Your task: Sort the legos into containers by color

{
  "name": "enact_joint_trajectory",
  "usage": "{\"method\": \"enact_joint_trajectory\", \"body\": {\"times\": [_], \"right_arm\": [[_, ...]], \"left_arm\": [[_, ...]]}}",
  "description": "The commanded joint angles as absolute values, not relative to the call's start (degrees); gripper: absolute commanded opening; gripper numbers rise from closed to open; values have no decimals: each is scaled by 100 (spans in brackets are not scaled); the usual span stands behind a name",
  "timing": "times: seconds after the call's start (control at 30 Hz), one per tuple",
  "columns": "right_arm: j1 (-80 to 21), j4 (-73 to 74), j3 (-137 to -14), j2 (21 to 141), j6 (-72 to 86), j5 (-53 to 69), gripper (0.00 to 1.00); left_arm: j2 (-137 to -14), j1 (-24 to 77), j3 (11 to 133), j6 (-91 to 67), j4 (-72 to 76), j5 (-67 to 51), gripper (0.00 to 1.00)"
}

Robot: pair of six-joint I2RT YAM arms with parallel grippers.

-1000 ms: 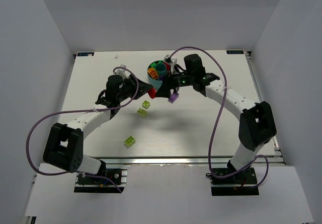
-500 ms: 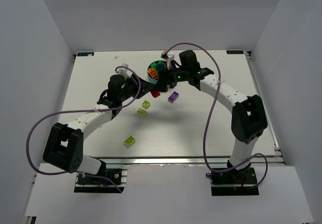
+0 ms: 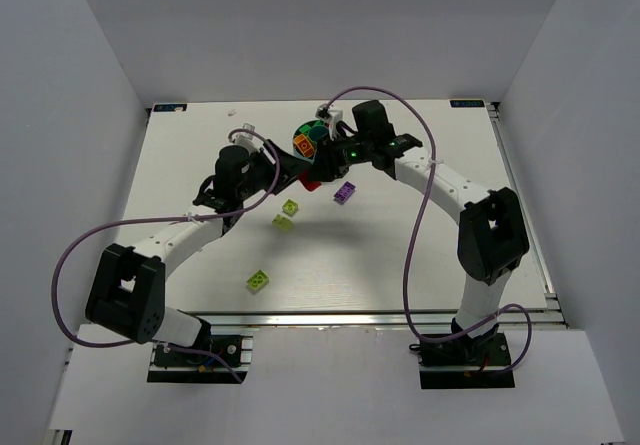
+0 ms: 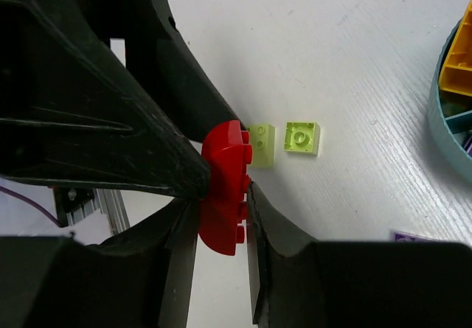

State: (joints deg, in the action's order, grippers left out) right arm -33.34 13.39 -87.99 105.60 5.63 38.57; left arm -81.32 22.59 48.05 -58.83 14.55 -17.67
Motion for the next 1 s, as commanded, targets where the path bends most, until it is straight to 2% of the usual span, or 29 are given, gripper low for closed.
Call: {"method": "enact_joint_trajectory", "body": {"times": [0.0, 0.07, 0.1, 0.23, 0.4, 0.53, 0.77, 0.97], "right_arm": [[-3322, 1160, -9009, 10512, 370, 3955, 0], [-3296, 1204, -8974, 10468, 247, 3877, 0], [-3235, 1204, -8948, 10442, 185, 3850, 0], [-2989, 1090, -8798, 10292, -227, 3516, 0], [-2480, 363, -8771, 10265, -395, 2893, 0], [-2189, -517, -8815, 10528, -352, 2628, 0], [-1978, -1168, -9552, 11538, 184, 2628, 0], [-1916, -2117, -9790, 12058, 1001, 2593, 0]], "left_arm": [[-7963, 2294, 5255, -5819, 1363, -1663, 70], [-7866, 2294, 5535, -5548, 909, -1416, 86], [-7831, 2285, 5650, -5450, 714, -1258, 89], [-7638, 2075, 6020, -5116, 36, -547, 90], [-7182, 1872, 5986, -4948, -422, -264, 94], [-6716, 1732, 5294, -5080, -326, -290, 94], [-5872, 1723, 4264, -5536, -290, -141, 94], [-5388, 1714, 3973, -5616, -579, 104, 94]]}}
